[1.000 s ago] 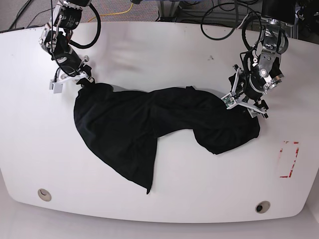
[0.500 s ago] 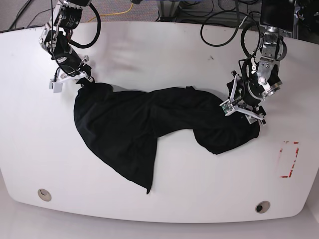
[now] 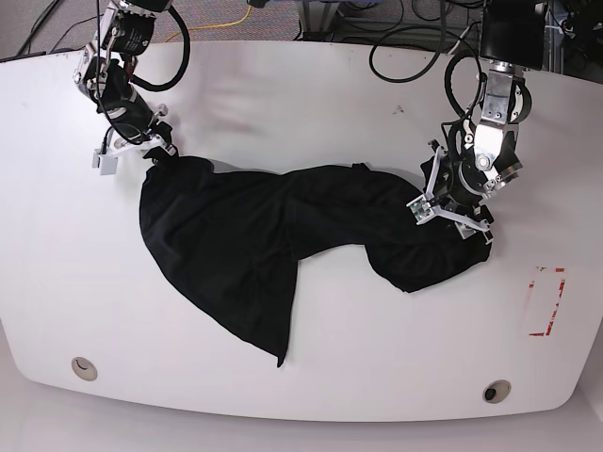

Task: Layout the t-shirt on the table in an organized manner, then fold the t-shirt properly
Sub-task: 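Move the left gripper to the bunched shirt end and grasp it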

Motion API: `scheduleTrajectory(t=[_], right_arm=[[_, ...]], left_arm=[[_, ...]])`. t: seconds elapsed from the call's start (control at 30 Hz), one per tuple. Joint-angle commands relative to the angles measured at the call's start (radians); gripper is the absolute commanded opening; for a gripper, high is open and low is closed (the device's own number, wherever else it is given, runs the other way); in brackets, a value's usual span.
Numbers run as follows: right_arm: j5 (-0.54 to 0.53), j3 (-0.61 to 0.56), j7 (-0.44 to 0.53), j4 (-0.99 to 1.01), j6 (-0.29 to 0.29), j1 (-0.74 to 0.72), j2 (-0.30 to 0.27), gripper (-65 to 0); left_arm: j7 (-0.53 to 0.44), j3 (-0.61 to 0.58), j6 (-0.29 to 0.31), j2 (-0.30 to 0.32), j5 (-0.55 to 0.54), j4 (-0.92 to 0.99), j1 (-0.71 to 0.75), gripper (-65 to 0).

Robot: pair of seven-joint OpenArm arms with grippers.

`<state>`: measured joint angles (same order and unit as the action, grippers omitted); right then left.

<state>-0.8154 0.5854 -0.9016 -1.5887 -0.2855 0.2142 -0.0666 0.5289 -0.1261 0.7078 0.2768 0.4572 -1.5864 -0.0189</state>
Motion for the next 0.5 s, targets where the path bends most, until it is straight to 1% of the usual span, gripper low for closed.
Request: scheduleTrajectory(t=[0.0,0.23,0.47], right_arm=[[-0.017,0.003,0.011,-0.017,-0.008,-0.009,-0.011,-65.0],[-0.017,0.003,0.011,-0.017,-0.008,-0.009,-0.011,-65.0],[-0.017,0.003,0.011,-0.017,-0.008,-0.009,-0.011,-65.0]], left_arm=[[-0.039,0.006,-0.010,0.002,0.021,-0.018,-0.022,-26.4],[-0.049,0.009,-0.010,0.002,0.070,-0.024,-0.023,-26.4],[-0.049,0.012,-0.010,0.003,0.071,-0.021,-0.043,-26.4]])
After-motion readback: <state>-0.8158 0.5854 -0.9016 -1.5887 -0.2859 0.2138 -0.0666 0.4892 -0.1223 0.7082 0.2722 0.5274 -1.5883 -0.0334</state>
